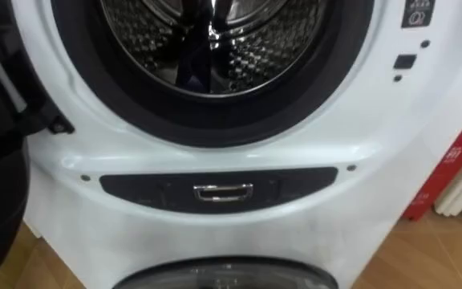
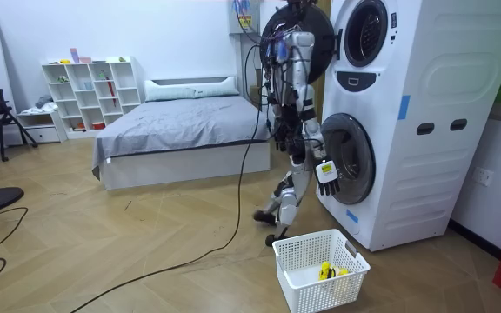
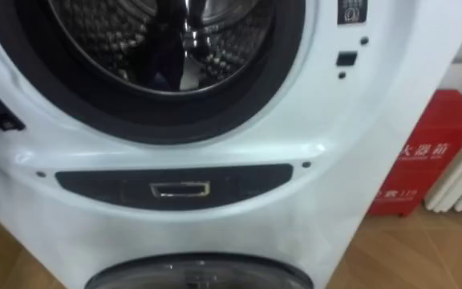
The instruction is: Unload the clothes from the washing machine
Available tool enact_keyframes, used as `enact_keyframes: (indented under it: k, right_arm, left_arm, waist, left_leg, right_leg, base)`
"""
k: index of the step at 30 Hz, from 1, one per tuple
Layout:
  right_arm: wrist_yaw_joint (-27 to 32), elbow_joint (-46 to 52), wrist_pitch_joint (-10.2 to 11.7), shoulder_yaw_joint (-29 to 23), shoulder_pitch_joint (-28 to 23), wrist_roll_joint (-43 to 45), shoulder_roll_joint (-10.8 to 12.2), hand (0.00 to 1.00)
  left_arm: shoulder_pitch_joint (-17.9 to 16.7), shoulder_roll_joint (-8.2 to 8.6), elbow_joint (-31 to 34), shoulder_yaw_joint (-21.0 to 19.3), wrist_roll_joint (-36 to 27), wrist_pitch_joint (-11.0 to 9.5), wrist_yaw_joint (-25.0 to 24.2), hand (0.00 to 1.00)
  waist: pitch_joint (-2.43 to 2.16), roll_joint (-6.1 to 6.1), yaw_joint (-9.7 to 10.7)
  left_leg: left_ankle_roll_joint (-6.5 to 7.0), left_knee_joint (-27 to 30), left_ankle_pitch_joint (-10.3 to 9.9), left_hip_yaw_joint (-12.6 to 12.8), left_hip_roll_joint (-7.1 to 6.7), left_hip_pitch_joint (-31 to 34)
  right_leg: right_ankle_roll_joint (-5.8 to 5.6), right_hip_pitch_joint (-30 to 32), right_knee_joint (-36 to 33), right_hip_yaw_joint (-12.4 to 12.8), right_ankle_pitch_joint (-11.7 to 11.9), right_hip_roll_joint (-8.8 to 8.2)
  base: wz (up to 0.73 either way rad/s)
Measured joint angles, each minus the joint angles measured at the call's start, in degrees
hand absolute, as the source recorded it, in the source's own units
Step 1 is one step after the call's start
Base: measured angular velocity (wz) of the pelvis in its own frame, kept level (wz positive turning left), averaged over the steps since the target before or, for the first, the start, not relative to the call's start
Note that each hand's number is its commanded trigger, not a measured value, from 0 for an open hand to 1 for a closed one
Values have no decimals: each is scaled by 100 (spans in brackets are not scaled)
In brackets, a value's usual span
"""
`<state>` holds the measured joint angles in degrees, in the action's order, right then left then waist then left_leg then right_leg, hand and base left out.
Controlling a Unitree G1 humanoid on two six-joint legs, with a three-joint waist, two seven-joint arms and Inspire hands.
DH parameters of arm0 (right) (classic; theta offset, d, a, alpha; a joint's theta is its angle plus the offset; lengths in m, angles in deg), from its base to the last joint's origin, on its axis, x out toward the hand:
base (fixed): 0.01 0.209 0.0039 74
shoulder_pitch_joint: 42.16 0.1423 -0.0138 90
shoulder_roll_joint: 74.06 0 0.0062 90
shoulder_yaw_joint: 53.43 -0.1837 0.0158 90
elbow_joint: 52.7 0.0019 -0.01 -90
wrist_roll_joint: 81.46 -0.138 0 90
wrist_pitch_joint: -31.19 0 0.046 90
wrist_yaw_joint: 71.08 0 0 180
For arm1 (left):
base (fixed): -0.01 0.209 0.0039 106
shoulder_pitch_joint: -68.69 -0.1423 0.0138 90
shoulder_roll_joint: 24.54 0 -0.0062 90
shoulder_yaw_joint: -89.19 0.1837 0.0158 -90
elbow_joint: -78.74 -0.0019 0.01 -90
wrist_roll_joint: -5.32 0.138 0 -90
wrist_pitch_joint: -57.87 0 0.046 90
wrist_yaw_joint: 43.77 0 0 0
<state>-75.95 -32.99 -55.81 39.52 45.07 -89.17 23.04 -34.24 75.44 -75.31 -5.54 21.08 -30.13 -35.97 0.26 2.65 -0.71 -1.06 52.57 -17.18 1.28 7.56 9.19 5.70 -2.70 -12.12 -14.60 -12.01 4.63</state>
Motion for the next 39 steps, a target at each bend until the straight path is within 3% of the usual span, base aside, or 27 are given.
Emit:
enact_keyframes:
  k: [2,3,4,5,7,8,9,10,11,12,13,15,16,18,19,20,21,22,23,24,25,26,28,30,32,35,39]
  right_arm:
    - [60,91,-25,-49,-97,-10,-14,0]
    - [59,149,-48,-88,-100,-10,-27,0]
    - [66,240,-51,-137,-27,1,-37,0]
    - [94,294,-47,-155,7,4,-24,0]
    - [96,295,-54,-327,5,-8,-14,0]
    - [106,300,-50,-481,101,-17,-18,0]
    - [112,304,-48,-508,180,-30,-25,0]
    - [119,322,-23,-503,313,-21,38,0]
    - [105,384,0,-458,386,-23,180,0]
    - [85,409,15,-444,337,-23,203,0]
    - [101,364,4,-424,238,-27,145,0]
    - [105,359,31,-412,148,-57,138,0]
    - [103,357,67,-415,116,-72,119,0]
    - [96,377,69,-399,106,-126,91,0]
    - [87,361,64,-293,108,-211,46,0]
    - [38,359,64,-336,80,-266,47,0]
    - [-10,360,65,-381,33,-328,48,0]
    - [-66,363,70,-409,-53,-429,55,0]
    - [-60,318,74,-404,-134,-456,56,0]
    - [-43,258,79,-403,-148,-443,68,0]
    - [-18,92,84,-404,-54,-441,95,0]
    - [3,99,99,-319,16,-440,69,0]
    - [-31,157,159,-192,-41,-426,153,0]
    - [-133,151,142,8,-103,-421,180,0]
    - [-158,144,149,80,-122,-422,181,0]
    - [-156,108,172,145,-121,-430,175,0]
    - [-144,93,267,257,-132,-472,174,0]
  left_arm:
    - [302,-18,20,5,-30,11,-10,0]
    - [402,-29,36,55,-22,13,-2,0]
    - [584,-76,77,102,-76,11,-9,0]
    - [775,-125,192,158,-241,4,-9,0]
    - [1083,-132,243,332,-396,-41,-4,0]
    - [1358,-114,266,555,-431,-81,-11,0]
    - [1447,-107,257,637,-473,-118,-19,0]
    - [1552,-174,255,684,-520,-188,-30,0]
    - [1542,-282,200,675,-481,-205,-59,0]
    - [1540,-313,161,696,-478,-192,-75,0]
    - [1472,-219,157,781,-498,-197,-98,0]
    - [1330,-183,157,822,-515,-235,-175,0]
    - [1190,-170,120,829,-543,-269,-181,0]
    - [1078,-136,39,852,-664,-280,-180,0]
    - [1037,-122,-26,909,-751,-295,-176,0]
    - [1025,-115,-98,891,-754,-296,-158,0]
    - [1026,-117,-115,901,-757,-299,-145,0]
    - [1042,-119,-112,938,-758,-410,-101,0]
    - [1039,-120,-79,951,-754,-581,-91,0]
    - [1022,-130,-60,937,-753,-631,-97,0]
    - [973,-135,-60,879,-755,-640,-118,0]
    - [878,-73,-84,810,-771,-615,-188,0]
    - [853,-75,-95,483,-745,-623,-217,0]
    - [850,-91,-127,364,-738,-631,-171,0]
    - [847,-95,-119,365,-739,-702,-122,0]
    - [812,-100,-130,376,-888,-742,-23,0]
    - [764,-102,-128,391,-1136,-748,106,0]
  waist:
    - [23,36,299]
    - [26,57,302]
    - [36,130,338]
    - [71,109,373]
    - [76,104,357]
    - [86,78,324]
    - [108,67,327]
    - [79,101,249]
    - [41,-55,305]
    - [21,-134,405]
    - [4,-60,401]
    - [24,-67,363]
    - [28,-84,358]
    - [54,-135,385]
    - [60,-32,371]
    - [102,-34,426]
    - [43,19,533]
    - [-7,-43,555]
    - [-31,-226,499]
    - [-47,-389,448]
    - [-19,-529,239]
    - [-24,-328,174]
    - [-34,-294,176]
    - [-35,-346,169]
    - [-78,-420,151]
    - [-71,-484,34]
    - [-47,-466,50]
  left_leg:
    - [-241,-107,177,-338,284,-599]
    - [-302,-318,211,-350,339,-751]
    - [-446,-808,32,-423,450,-1010]
    - [-522,-1307,-274,-313,463,-1178]
    - [-480,-2362,-515,-171,397,-1462]
    - [-460,-2987,-514,-169,271,-1609]
    - [-394,-3164,-536,-236,248,-1637]
    - [-222,-3153,-664,-452,236,-1434]
    - [-225,-3024,-743,-619,88,-1143]
    - [-202,-3002,-789,-615,-25,-1073]
    - [-167,-2962,-828,-562,-38,-1098]
    - [-127,-3063,-688,-207,-151,-1193]
    - [-74,-3129,-578,-51,-273,-1229]
    - [51,-3175,-437,64,-474,-1200]
    - [178,-3183,-369,219,-443,-1092]
    - [202,-3185,-286,497,-267,-1049]
    - [177,-3234,-199,627,-167,-1028]
    - [21,-3480,14,967,-56,-1125]
    - [-215,-3694,234,1166,-136,-1290]
    - [-230,-3706,292,1206,-242,-1309]
    - [-244,-3520,293,1216,-430,-1275]
    - [-198,-3501,274,915,-429,-1191]
    - [-132,-3735,363,632,-444,-1267]
    - [-117,-3954,459,666,-434,-1312]
    - [-101,-4112,493,845,-398,-1307]
    - [-136,-4134,476,956,-282,-1404]
    - [-192,-4154,421,808,-192,-1500]
  right_leg:
    - [6,74,-243,-297,4,10]
    - [6,145,-363,-340,4,3]
    - [4,330,-567,-374,6,-21]
    - [-2,504,-749,-513,22,-108]
    - [-2,887,-1198,-576,116,-321]
    - [-19,1435,-1937,-435,230,-546]
    - [-166,1790,-2140,-288,171,-510]
    - [-306,2202,-1419,289,303,-103]
    - [-231,2274,-569,437,1345,-91]
    - [-43,2226,-454,346,1578,-210]
    - [-55,2108,-375,162,1675,-287]
    - [-113,1978,-237,202,1760,-433]
    - [-163,1916,-129,225,1873,-558]
    - [-486,1747,275,262,2090,-718]
    - [-830,1674,485,380,2252,-775]
    - [-642,1674,-246,382,1718,-874]
    - [-580,1615,-707,372,1298,-924]
    - [-655,1428,-1647,440,478,-1116]
    - [-876,1170,-2208,633,-166,-1354]
    - [-953,1050,-2256,776,-411,-1431]
    - [-904,960,-1961,1044,-735,-1413]
    - [-948,873,-1653,1169,-581,-1230]
    - [-866,684,-1146,1262,-355,-1011]
    - [-858,581,-790,1279,-48,-893]
    - [-811,594,-488,1298,199,-852]
    - [-777,424,-120,1289,455,-707]
    - [-732,253,167,1252,536,-594]
  base:
    - [33]
    - [15]
    - [7]
    - [15]
    - [49]
    - [47]
    - [0]
    - [-6]
    - [22]
    - [63]
    - [59]
    - [13]
    - [0]
    - [16]
    - [32]
    - [58]
    - [108]
    - [136]
    - [117]
    - [47]
    - [-28]
    - [-47]
    - [-33]
    - [-25]
    - [-33]
    - [-40]
    - [-17]
